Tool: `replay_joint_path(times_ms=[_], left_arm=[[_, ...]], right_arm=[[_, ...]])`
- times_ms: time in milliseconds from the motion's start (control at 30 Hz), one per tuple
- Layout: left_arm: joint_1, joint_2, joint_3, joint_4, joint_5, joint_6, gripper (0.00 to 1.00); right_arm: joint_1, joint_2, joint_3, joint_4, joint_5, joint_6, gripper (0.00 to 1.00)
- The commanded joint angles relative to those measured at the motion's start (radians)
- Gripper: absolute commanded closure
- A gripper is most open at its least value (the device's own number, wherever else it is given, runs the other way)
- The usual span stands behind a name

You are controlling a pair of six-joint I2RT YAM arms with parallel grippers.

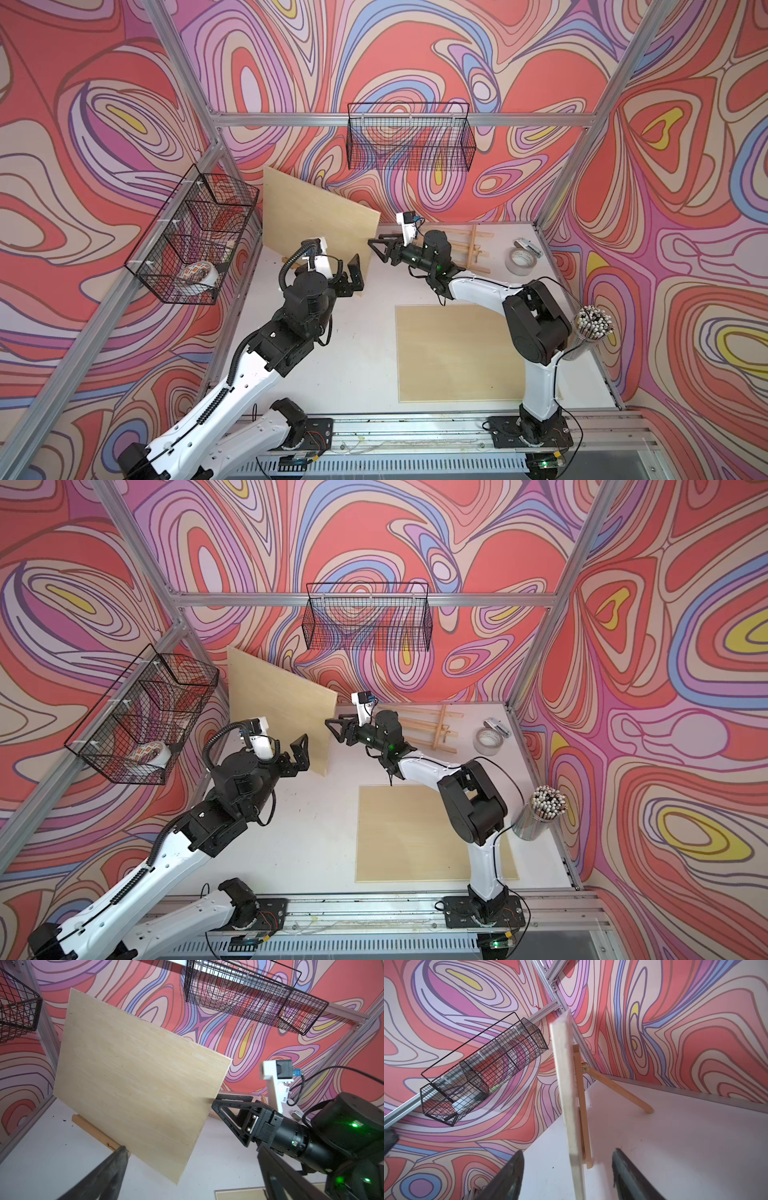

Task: Disassemble the easel
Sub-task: Pick up the drawing board from the easel.

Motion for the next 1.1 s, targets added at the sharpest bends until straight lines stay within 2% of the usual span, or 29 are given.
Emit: replay_joint_path(times_ms=[0, 200, 400, 500, 667, 800, 1067], left_arm=[[0.006, 0.004, 0.019, -0.006, 0.007, 0.005, 0.0], [0.007, 0.004, 0.019, -0.004, 0.017, 0.003, 0.0], [0.007, 0.012, 0.019, -0.004, 0.028, -0.002, 0.0], [0.007, 0.011, 0.016, -0.002, 0.027, -0.003, 0.0], [0.007, 0.015, 0.014, 0.0, 0.021, 0.0, 0.0], [0.006, 0.015, 0.012, 0.0, 0.015, 0.002, 0.0], [0.007, -0.009, -0.004, 0.011, -0.044, 0.006, 0.0]], right_arm=[[0.012, 0.06, 0.067, 0.051, 0.052, 0.018, 0.37], [0.033, 0.14, 0.129, 0.104, 0.055, -0.011, 0.51], [0.046, 0.194, 0.145, 0.217, 0.063, -0.017, 0.6], [0.045, 0.214, 0.164, 0.238, 0.063, -0.01, 0.71], [0.045, 0.208, 0.145, 0.241, 0.077, -0.035, 0.81], [0.045, 0.184, 0.123, 0.233, 0.08, -0.06, 0.98], [0.022, 0.128, 0.034, 0.359, 0.06, -0.01, 1.0]])
